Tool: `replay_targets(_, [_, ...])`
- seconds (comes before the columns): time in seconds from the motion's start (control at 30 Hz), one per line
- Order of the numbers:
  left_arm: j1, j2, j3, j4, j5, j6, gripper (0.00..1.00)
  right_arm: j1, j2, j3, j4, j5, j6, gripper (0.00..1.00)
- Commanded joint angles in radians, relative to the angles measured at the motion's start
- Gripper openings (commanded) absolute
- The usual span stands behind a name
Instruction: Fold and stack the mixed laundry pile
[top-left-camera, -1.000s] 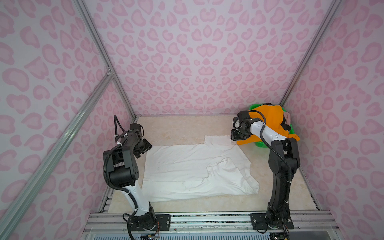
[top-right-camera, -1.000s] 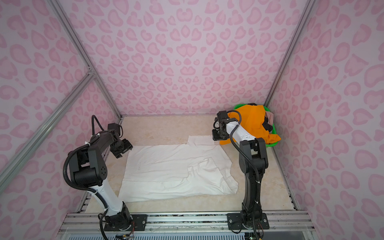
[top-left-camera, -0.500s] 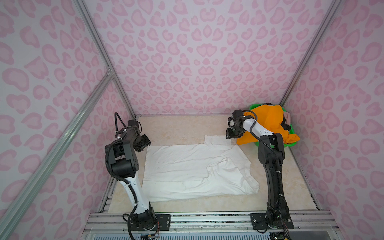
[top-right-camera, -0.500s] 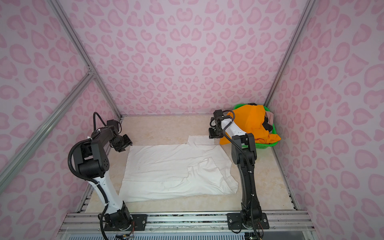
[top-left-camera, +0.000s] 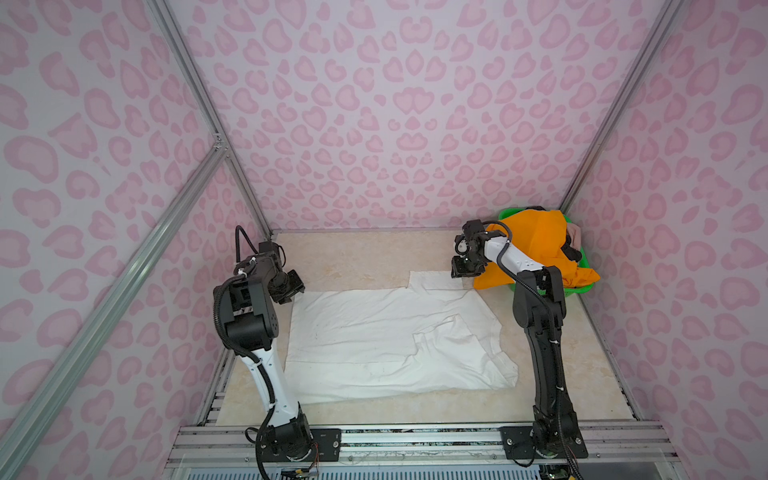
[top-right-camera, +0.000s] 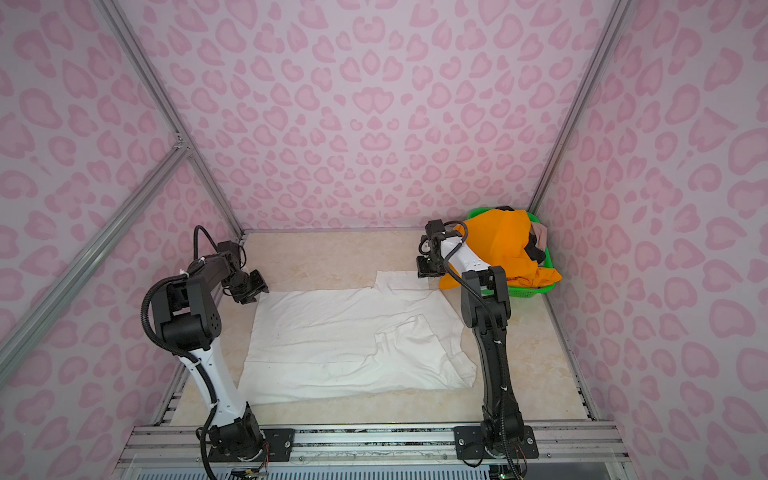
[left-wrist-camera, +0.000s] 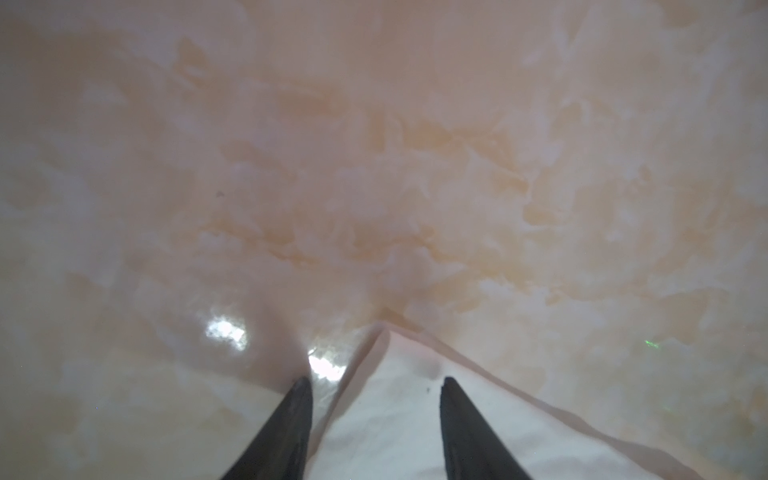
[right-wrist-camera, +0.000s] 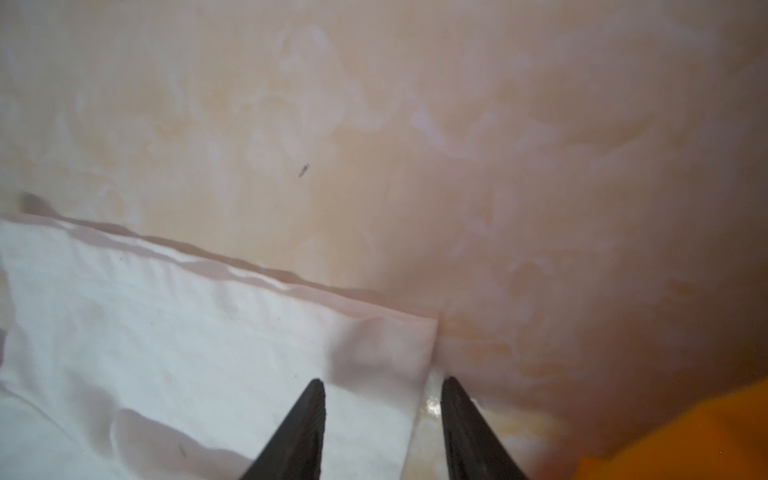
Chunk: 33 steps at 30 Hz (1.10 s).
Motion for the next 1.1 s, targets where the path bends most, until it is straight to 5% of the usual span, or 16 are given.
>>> replay_targets(0.0, [0.002, 0.019, -0.004, -0.005, -0.001, 0.018, 0.50, -0.001, 0.031, 0.018, -0.043, 0.015, 0.008, 0.47])
replay_targets(0.43, [-0.010, 0.031, -0.003, -0.009, 0.026, 0.022, 0.25, -0.007, 0.078, 0.072, -0.078, -0.014, 0.017, 0.42])
replay_targets(0.87, [-0.013, 0.021, 0.000, -0.013, -0.031, -0.002, 0.06, -0.002, 0.077, 0.072, -0.069, -0.044, -0.006, 0.17])
replay_targets(0.97, [-0.013, 0.012, 0.014, -0.021, -0.024, -0.001, 0.06, -0.003, 0.077, 0.088, -0.075, -0.049, -0.010, 0.11])
replay_targets(1.07, [-0.014, -0.009, 0.026, -0.026, 0.000, 0.006, 0.17, -0.002, 0.076, 0.096, -0.080, -0.055, -0.014, 0.08])
